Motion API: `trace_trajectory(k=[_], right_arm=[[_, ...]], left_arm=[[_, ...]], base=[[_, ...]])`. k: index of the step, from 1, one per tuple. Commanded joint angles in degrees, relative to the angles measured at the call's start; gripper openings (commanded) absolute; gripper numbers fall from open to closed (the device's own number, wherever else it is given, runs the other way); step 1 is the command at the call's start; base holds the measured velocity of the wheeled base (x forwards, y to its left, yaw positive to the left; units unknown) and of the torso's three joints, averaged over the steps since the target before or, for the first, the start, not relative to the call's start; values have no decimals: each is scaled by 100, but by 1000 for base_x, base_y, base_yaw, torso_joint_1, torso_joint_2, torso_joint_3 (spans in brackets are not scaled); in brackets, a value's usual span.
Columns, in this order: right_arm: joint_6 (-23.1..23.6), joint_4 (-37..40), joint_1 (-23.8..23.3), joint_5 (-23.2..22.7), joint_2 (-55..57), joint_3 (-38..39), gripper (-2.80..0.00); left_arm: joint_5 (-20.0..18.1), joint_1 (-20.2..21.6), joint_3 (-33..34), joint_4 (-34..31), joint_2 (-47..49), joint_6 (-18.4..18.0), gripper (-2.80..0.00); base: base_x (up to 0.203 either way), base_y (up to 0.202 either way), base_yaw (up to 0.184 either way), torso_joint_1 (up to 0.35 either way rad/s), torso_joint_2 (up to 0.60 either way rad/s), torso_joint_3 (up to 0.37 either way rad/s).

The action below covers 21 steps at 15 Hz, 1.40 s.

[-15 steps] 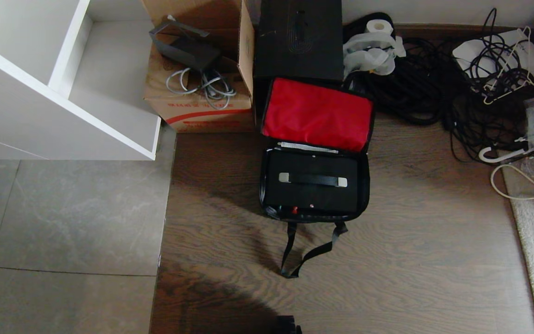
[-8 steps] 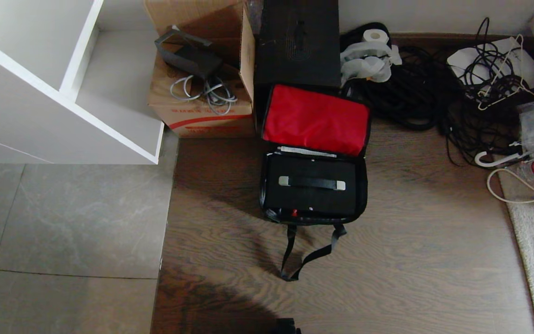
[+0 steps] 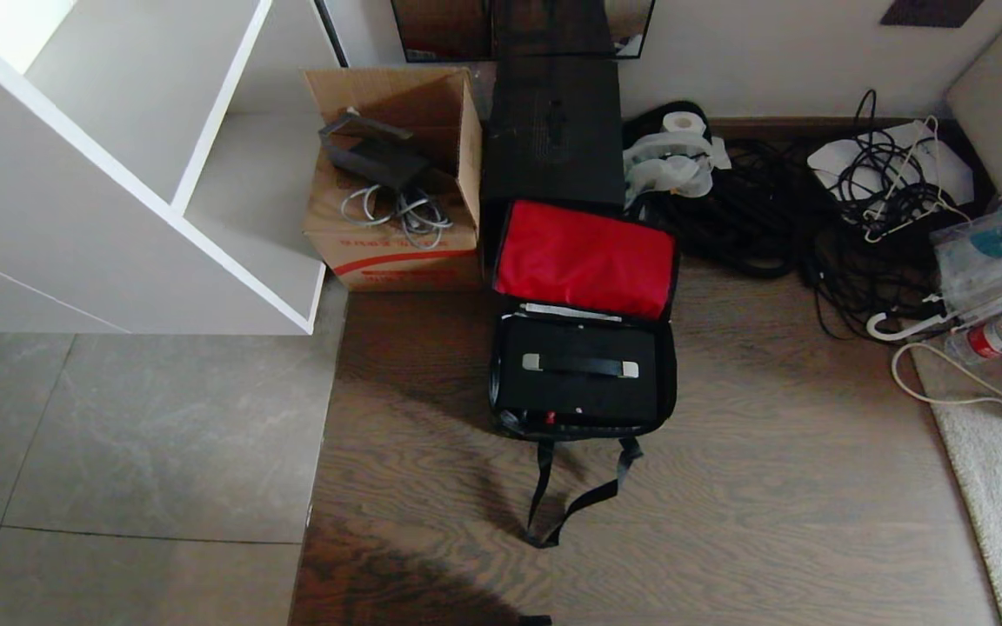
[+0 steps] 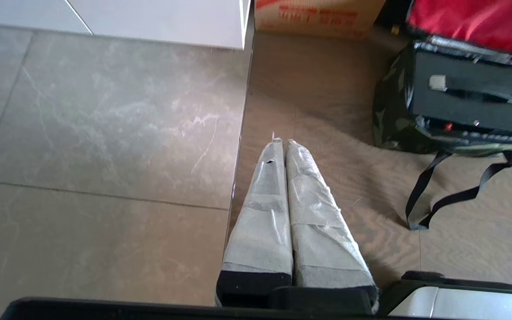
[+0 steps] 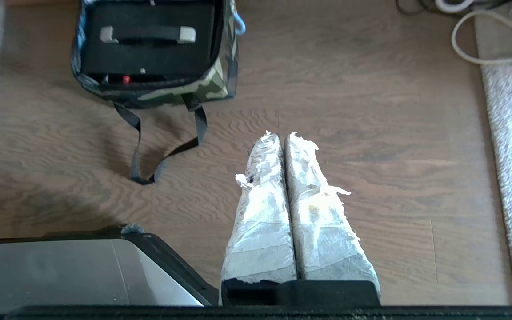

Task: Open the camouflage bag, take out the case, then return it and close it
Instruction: Grip the handle

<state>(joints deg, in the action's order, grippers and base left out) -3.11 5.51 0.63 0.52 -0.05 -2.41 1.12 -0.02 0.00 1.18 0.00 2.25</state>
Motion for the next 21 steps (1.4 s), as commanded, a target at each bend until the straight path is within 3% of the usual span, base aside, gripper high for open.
trace_trajectory(k=[1,21], right_arm=[[-6,3,7,1,7,-2,-280],[-6,3,7,1,12,-2,-280]], left_arm=[[2,2,52,5,0,3,-280],[-7,2,53,22,8,12,-280]], base=[[0,0,0,2,1,204],[0,0,0,3,0,204]])
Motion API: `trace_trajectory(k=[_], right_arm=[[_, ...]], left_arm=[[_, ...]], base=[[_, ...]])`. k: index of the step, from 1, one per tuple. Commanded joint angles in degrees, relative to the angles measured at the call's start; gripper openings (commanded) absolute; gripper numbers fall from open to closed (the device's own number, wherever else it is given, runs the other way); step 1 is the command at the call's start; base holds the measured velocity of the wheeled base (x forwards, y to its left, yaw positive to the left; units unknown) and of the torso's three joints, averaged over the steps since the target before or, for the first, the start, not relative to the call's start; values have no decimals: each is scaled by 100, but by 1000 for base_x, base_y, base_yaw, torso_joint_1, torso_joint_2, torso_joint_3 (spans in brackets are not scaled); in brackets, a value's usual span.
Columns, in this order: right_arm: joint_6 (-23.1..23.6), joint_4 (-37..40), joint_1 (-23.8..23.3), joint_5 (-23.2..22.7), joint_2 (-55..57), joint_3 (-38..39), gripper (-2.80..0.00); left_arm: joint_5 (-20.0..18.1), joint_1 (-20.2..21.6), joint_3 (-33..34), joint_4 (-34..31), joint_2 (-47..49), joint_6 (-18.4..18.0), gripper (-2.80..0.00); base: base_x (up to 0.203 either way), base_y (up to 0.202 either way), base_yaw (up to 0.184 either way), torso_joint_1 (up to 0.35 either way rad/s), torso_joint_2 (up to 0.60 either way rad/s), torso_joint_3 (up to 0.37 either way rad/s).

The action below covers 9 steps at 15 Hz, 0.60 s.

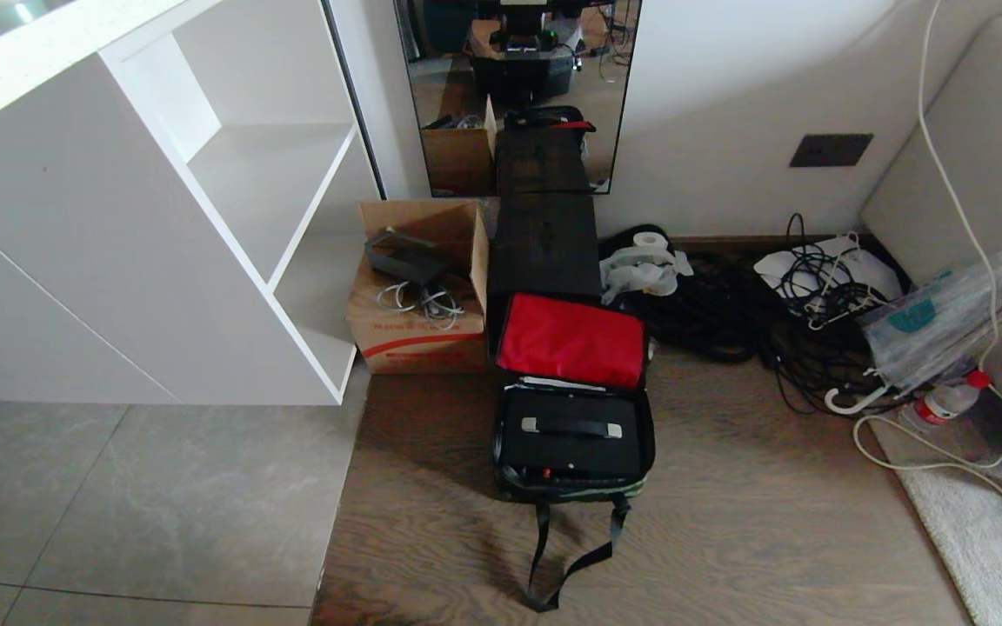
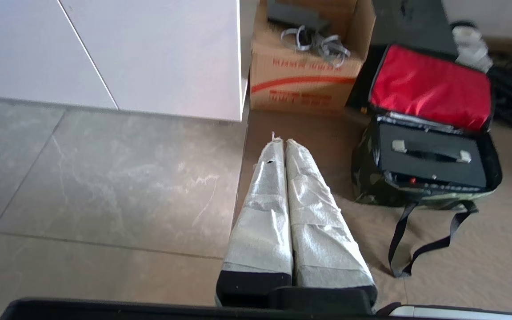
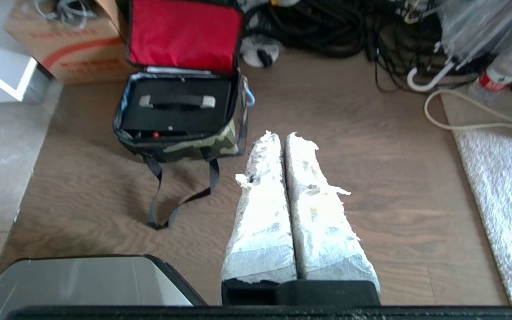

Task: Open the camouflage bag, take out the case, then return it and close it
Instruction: Grip the handle

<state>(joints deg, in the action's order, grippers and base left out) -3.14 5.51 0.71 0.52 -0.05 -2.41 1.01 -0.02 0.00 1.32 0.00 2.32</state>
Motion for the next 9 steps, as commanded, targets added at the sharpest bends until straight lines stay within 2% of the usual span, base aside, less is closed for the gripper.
trace_trajectory(k=[1,9], right_arm=[[-2,3,0,0,10,-5,-280],[-2,3,0,0,14,-2,-280]], left_arm=[[4,-3,53,8,0,6,-280],[4,-6,53,8,0,14,-280]], base=[[0,0,0,-2,2,207],[0,0,0,1,1,201]])
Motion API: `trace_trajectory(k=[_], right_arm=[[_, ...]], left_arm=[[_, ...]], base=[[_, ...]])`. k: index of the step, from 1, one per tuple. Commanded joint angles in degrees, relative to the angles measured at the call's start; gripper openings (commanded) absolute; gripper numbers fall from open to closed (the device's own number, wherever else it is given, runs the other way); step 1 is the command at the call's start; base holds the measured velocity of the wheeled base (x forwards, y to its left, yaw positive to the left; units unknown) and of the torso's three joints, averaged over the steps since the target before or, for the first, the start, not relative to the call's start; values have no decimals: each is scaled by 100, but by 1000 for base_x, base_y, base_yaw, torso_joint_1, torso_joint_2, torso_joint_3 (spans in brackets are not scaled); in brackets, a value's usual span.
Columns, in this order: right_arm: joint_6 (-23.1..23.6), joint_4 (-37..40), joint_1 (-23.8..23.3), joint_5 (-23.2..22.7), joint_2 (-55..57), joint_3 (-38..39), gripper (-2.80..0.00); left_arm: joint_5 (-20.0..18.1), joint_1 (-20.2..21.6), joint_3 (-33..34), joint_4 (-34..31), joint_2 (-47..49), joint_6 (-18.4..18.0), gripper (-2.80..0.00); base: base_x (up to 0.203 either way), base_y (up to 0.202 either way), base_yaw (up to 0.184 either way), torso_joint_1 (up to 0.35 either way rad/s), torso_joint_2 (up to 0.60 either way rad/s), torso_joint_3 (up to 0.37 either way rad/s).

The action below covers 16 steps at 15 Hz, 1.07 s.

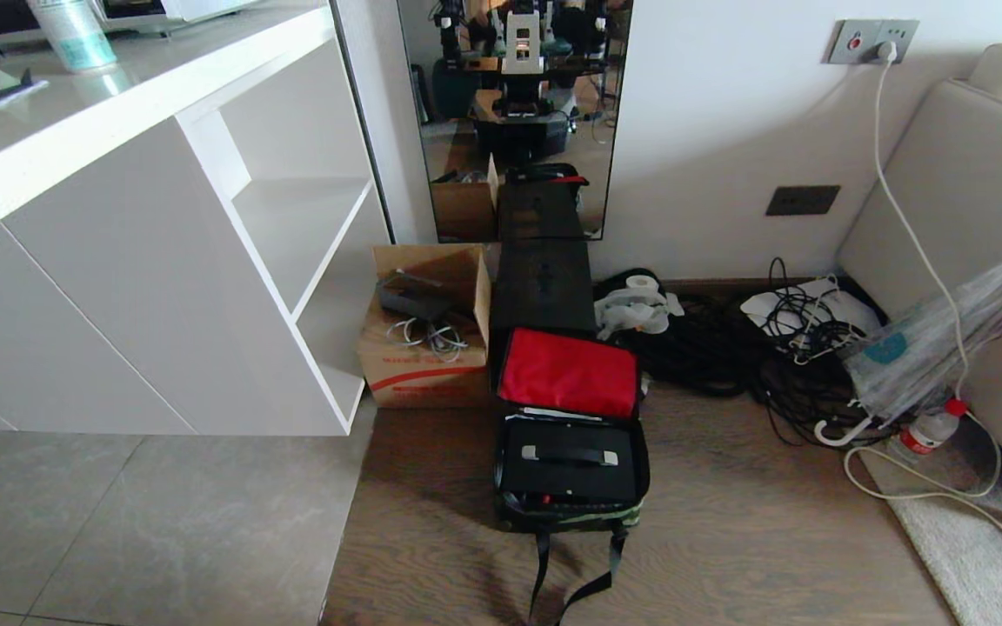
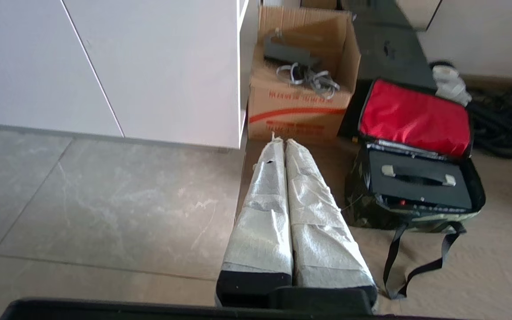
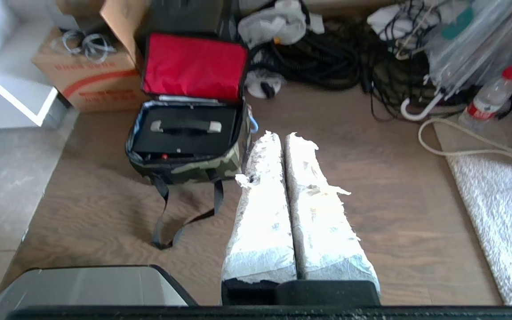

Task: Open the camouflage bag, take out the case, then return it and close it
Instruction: Grip the handle

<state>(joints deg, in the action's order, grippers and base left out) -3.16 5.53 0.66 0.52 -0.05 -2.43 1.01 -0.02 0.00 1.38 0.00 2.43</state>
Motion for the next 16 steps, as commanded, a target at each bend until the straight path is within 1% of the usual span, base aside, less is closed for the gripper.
trace_trajectory(k=[1,16], right_arm=[[-1,0,4,0,12,-3,-280],[-1,0,4,0,14,5,-280]], left_arm=[[4,2,53,3,0,4,-280],[4,-6,51,3,0,3,-280]], base=[[0,0,0,2,5,205],[0,0,0,2,3,198]])
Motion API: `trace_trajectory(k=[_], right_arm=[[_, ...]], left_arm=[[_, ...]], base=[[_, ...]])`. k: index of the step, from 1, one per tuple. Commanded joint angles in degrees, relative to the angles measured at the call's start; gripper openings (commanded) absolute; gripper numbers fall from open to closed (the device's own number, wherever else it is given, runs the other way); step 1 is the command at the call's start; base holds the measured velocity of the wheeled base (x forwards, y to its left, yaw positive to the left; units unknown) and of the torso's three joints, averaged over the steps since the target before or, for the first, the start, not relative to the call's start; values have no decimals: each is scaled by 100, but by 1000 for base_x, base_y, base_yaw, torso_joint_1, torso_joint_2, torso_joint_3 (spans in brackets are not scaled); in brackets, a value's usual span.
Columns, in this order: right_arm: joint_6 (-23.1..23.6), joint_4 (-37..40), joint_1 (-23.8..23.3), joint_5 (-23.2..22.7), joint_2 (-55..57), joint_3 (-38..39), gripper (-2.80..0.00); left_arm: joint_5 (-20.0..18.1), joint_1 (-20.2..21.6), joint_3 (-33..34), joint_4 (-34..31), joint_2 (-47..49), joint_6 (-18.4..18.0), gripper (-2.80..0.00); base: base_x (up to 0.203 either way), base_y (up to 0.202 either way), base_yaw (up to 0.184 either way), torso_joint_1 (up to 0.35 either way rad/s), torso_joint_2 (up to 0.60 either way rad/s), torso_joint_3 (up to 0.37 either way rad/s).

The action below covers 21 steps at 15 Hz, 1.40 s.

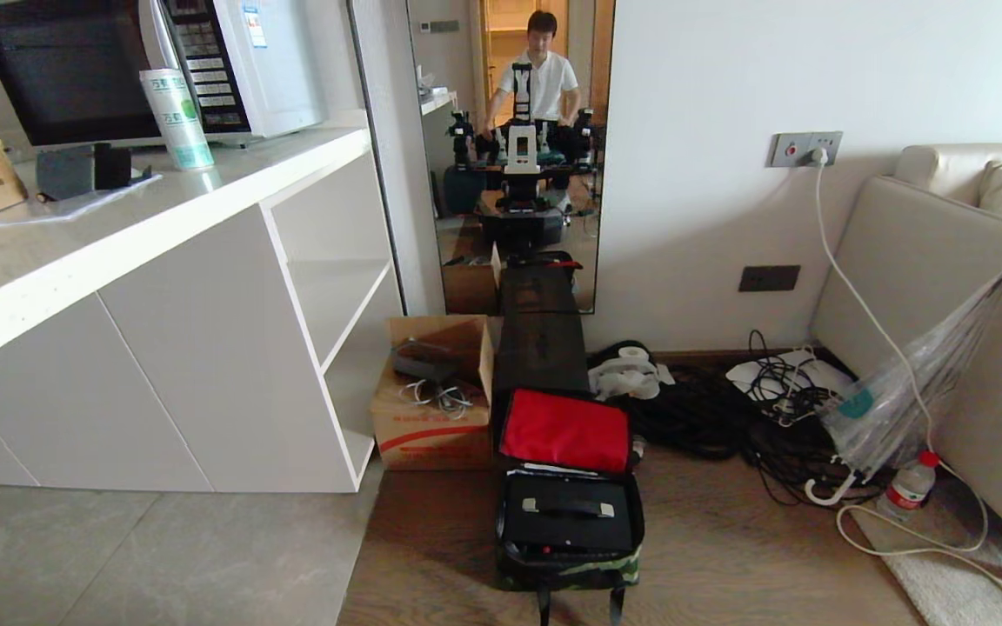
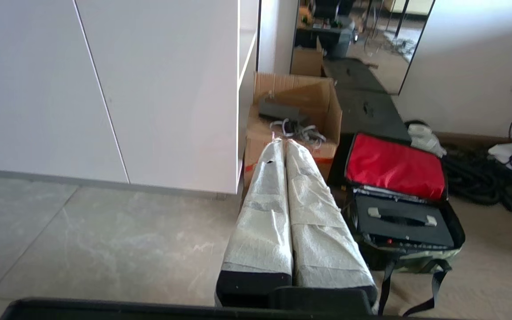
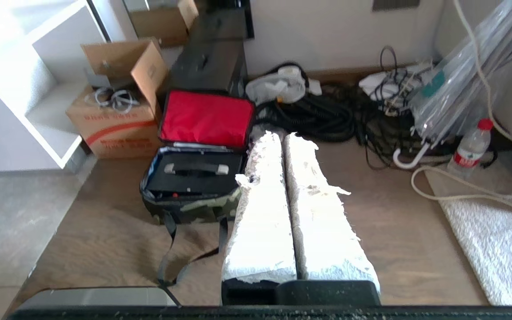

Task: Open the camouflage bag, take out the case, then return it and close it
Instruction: Grip the handle

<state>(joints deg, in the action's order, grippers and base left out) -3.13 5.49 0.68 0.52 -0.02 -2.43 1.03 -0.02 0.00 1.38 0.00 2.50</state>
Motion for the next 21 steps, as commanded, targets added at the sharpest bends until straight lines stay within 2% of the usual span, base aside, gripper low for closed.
trace_trajectory(k=[1,14,21], right_arm=[[-3,5,2,0,11,5,-280],[-3,5,2,0,6,-3,-280],[-3,5,2,0,11,-4,-280]], left_arm=[[2,-5,53,3,0,-22,-280],[2,2,52,3,0,-4,-280],[17,2,44,-15,0,-57,-280]], base=[[0,0,0,5,0,100],[-1,-1,3,0,0,4],[1,115,2,1,3,5]])
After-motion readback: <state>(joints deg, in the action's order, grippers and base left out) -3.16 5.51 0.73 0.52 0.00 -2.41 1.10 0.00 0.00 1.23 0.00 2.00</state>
